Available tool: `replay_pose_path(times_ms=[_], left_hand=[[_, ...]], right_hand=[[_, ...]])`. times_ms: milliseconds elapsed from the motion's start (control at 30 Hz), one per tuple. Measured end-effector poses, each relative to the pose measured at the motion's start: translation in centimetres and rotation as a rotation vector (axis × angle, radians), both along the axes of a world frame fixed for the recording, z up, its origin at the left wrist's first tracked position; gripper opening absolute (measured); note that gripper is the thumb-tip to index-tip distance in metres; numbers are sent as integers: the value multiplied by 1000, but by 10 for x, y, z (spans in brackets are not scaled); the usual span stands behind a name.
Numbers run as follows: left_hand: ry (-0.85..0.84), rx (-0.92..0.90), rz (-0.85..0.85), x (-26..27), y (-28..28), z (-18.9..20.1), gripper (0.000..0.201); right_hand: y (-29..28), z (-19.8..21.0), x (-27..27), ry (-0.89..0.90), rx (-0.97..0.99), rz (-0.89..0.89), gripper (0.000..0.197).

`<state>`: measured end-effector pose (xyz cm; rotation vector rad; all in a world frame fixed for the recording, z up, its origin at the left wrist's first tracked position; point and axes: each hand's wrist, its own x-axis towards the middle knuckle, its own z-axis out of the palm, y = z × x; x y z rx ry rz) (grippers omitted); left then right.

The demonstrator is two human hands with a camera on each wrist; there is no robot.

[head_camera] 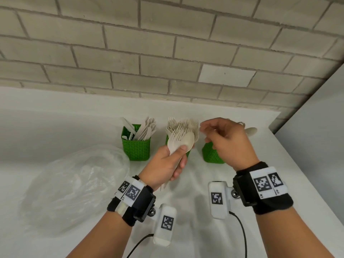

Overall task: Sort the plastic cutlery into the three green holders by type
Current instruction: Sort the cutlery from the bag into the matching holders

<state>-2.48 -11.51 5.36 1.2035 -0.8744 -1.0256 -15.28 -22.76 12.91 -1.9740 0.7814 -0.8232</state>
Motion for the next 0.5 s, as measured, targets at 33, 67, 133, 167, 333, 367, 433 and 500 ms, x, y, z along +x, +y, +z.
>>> replay_pose_path(times_ms=[33, 67, 133, 167, 333, 367, 433, 500], left_hand=[[-23, 1, -10, -1, 1, -1, 58], [-37, 2, -21, -2, 1, -3, 56], [-40, -4, -43, -5, 2, -3, 51], [-27, -4, -44, -6, 2, -3, 45], [48, 59, 87, 3, 7, -9, 30], [54, 65, 113, 6, 9, -11, 31], [100, 73, 124, 10, 11, -12, 32], [177, 80, 105, 11, 12, -11, 31]], right_hand=[[6, -1, 1, 26, 19, 43, 8], [12, -4, 3, 44, 25, 76, 8], [19, -12, 3, 56, 12, 89, 11], [18, -12, 2, 44, -2, 74, 12], [-19, 22, -24, -131, -262, -242, 11], [-29, 31, -31, -156, -336, -302, 10], [-44, 43, -44, -159, -478, -385, 10], [-55, 45, -49, -108, -590, -408, 13]])
